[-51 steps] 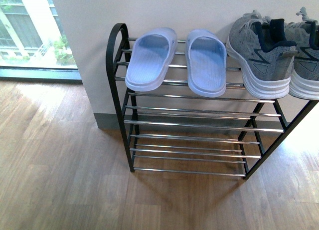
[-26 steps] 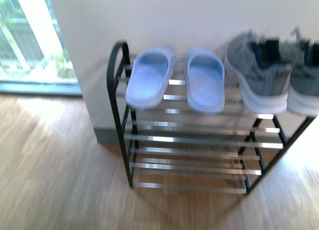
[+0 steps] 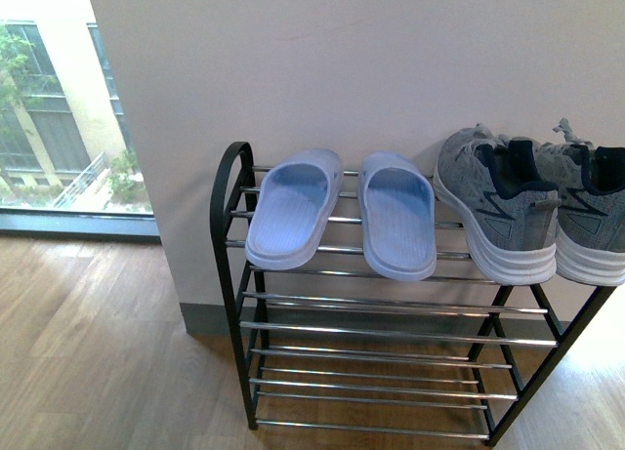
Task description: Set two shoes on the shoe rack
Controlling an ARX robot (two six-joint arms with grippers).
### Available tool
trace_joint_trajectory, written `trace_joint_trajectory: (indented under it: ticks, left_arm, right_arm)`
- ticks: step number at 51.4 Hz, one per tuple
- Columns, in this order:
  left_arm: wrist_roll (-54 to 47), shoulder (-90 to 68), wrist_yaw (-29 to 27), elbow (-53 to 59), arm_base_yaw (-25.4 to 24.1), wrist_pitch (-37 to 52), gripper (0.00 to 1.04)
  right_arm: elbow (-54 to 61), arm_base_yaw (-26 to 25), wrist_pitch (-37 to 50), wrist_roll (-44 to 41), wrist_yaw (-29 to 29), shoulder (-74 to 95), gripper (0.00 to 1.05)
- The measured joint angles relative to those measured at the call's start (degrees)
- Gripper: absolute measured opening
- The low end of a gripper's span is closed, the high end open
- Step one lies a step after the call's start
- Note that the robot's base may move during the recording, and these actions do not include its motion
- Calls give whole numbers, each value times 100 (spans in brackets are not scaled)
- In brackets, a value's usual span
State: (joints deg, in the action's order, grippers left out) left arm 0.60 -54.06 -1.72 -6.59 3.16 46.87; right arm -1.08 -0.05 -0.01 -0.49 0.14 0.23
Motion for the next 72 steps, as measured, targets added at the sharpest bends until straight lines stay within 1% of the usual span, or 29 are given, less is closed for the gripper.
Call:
trace_joint_trajectory:
  ticks: [2, 6, 7, 11, 13, 16, 18, 30, 33, 40, 50, 51, 55, 56, 59, 72]
  left_arm:
    - [-9, 160, 129, 63, -144, -98, 1]
    - [-7, 374, 129, 140, -264, -227, 1]
    - [-7, 424, 131, 170, -282, -251, 1]
    - [-7, 470, 151, 358, -291, -7, 1]
    - [-9, 522, 162, 415, -291, -46, 1]
    - [-11, 675, 170, 496, -291, -214, 1]
    - [-11, 890, 173, 535, -291, -400, 1]
    - [-11, 2090, 170, 577, -293, -1434, 1]
    - [-11, 2297, 170, 579, -293, -1635, 1]
    - [-11, 2857, 170, 579, -293, -2159, 1]
    - [-11, 3370, 170, 579, -293, -2653, 1]
    - [-11, 3416, 170, 579, -293, -2702, 1]
    - [-11, 3622, 170, 579, -293, -2900, 1]
    - [-11, 3685, 170, 579, -293, -2962, 1]
    - [-11, 3825, 170, 579, -295, -3104, 1]
    - [-11, 4205, 170, 579, -295, -3471, 1]
  right_arm:
    - [0, 0, 0, 0, -2, 0, 50]
    - [0, 0, 0, 0, 2, 0, 38]
    - [0, 0, 0, 0, 2, 0, 36]
    - [0, 0, 0, 0, 0, 0, 24]
    - [0, 0, 0, 0, -7, 0, 17]
    - [0, 0, 0, 0, -7, 0, 10]
    - [0, 0, 0, -2, -7, 0, 1]
    - [0, 0, 0, 4, -11, 0, 2]
    - [0, 0, 0, 7, -11, 0, 12]
    - [0, 0, 0, 7, -11, 0, 43]
    - [0, 0, 0, 7, -11, 0, 76]
    - [0, 0, 0, 7, -11, 0, 78]
    - [0, 0, 0, 7, -11, 0, 95]
    - [0, 0, 0, 11, -11, 0, 97]
    - [0, 0, 0, 9, -11, 0, 95]
    - [0, 0, 0, 9, -11, 0, 95]
